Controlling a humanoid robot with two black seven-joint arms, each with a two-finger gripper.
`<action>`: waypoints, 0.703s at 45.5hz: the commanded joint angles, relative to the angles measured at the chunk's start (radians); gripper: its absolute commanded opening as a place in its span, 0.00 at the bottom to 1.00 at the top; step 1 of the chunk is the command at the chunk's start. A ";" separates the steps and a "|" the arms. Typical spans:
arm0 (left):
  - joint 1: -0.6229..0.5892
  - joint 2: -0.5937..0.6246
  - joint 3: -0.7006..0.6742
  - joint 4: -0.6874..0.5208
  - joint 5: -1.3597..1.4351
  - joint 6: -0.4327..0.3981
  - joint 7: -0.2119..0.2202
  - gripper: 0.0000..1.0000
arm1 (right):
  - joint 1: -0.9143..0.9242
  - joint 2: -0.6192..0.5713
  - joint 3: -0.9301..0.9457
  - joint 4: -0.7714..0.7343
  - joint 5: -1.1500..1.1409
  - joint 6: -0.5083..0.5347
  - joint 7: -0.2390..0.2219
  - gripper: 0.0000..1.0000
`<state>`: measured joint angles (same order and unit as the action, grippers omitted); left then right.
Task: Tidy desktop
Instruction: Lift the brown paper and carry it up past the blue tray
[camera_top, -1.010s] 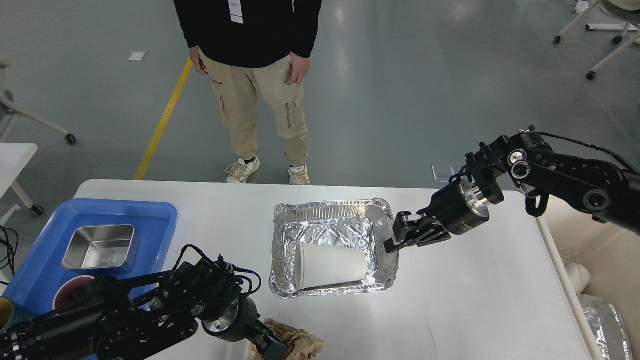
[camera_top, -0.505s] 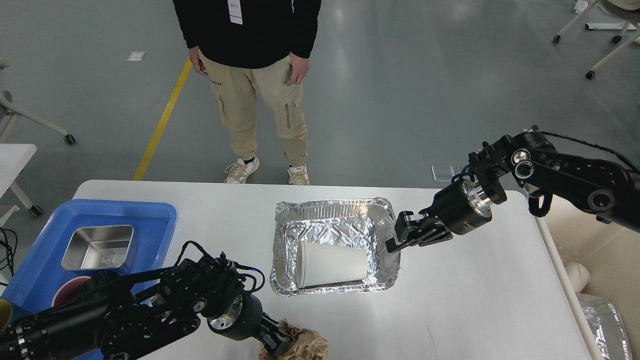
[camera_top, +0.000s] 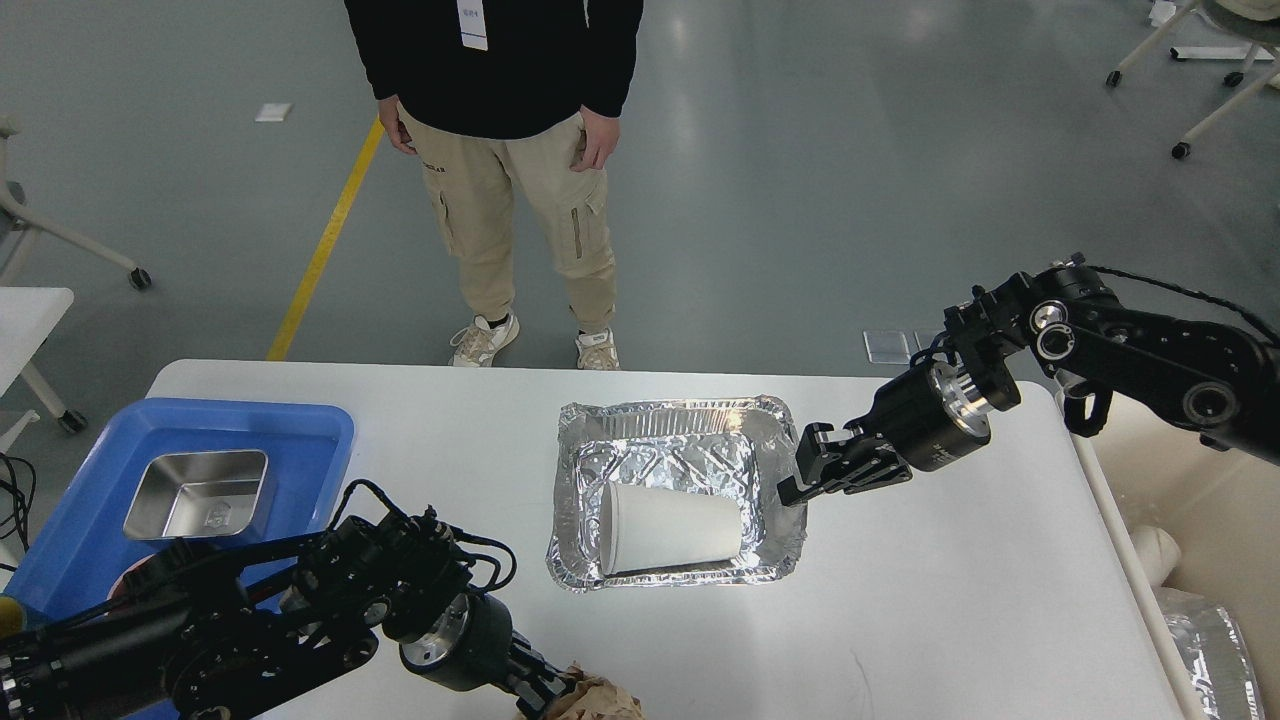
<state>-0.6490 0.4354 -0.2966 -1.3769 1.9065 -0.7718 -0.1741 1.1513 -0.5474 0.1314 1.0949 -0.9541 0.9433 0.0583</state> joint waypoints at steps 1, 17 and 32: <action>0.003 0.077 -0.048 -0.065 -0.007 0.003 -0.031 0.09 | -0.005 0.001 -0.001 -0.003 0.000 0.000 0.000 0.00; 0.210 0.261 -0.432 -0.185 -0.079 0.006 -0.053 0.09 | -0.007 0.001 -0.012 -0.006 0.000 0.002 0.000 0.00; 0.463 0.295 -0.748 -0.237 -0.084 0.020 -0.054 0.10 | 0.010 0.006 -0.013 -0.007 0.000 0.000 0.000 0.00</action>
<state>-0.2572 0.7242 -0.9477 -1.6068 1.8226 -0.7552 -0.2270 1.1543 -0.5407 0.1187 1.0875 -0.9542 0.9442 0.0583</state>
